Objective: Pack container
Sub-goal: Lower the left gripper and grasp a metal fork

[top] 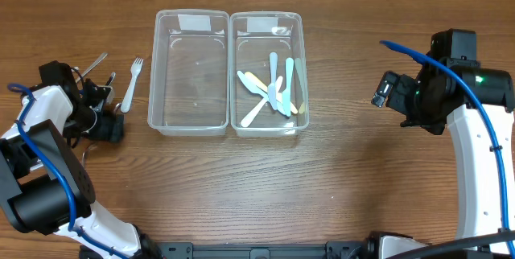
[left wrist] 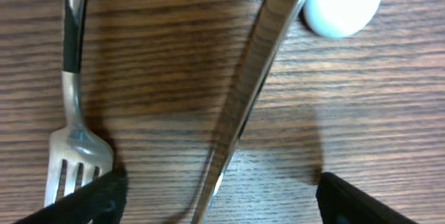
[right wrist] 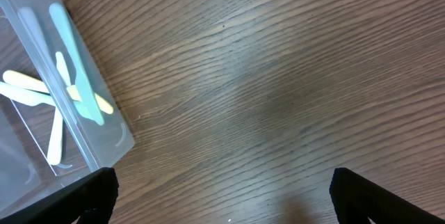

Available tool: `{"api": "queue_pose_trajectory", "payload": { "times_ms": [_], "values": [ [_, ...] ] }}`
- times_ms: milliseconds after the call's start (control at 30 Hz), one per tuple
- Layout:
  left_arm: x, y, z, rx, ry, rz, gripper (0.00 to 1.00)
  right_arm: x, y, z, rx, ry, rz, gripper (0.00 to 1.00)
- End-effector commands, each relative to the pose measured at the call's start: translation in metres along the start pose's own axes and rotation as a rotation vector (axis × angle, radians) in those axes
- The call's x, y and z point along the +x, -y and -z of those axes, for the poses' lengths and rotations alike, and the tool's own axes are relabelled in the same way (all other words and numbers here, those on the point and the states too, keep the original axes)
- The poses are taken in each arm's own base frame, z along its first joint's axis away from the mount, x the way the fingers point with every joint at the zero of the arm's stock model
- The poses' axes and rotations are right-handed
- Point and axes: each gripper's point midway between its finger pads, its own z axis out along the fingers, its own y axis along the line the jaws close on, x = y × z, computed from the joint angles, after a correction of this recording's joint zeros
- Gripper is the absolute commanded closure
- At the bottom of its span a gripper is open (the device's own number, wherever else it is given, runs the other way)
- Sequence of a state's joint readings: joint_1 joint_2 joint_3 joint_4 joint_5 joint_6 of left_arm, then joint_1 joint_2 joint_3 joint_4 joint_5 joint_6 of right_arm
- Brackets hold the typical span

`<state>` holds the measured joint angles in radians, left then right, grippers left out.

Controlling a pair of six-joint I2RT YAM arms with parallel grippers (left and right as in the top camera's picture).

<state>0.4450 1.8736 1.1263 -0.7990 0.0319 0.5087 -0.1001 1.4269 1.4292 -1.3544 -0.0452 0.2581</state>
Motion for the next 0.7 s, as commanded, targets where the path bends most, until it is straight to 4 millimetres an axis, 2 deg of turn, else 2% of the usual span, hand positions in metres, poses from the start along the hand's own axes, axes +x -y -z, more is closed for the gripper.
{"api": "queue_pose_trajectory", "payload": {
  "times_ms": [0,333,467,667],
  "values": [
    [0.0107,0.0166,-0.0135,0.077,-0.025,-0.004,0.3,0.0,-0.0012,0.0026,-0.006,0.011,-0.001,0.0],
    [0.0065,0.0178,-0.0134,0.086,-0.006,0.004,0.71,0.0,-0.0013,0.0026,-0.006,0.011,0.0,0.0],
    [0.0064,0.0177,-0.0133,0.086,-0.005,0.009,0.8,0.0,-0.0014,0.0026,-0.006,0.011,0.0,0.0],
    [0.0061,0.0175,-0.0131,0.086,-0.004,0.01,0.86,0.0,-0.0013,0.0026,-0.006,0.011,-0.001,0.0]
  ]
}}
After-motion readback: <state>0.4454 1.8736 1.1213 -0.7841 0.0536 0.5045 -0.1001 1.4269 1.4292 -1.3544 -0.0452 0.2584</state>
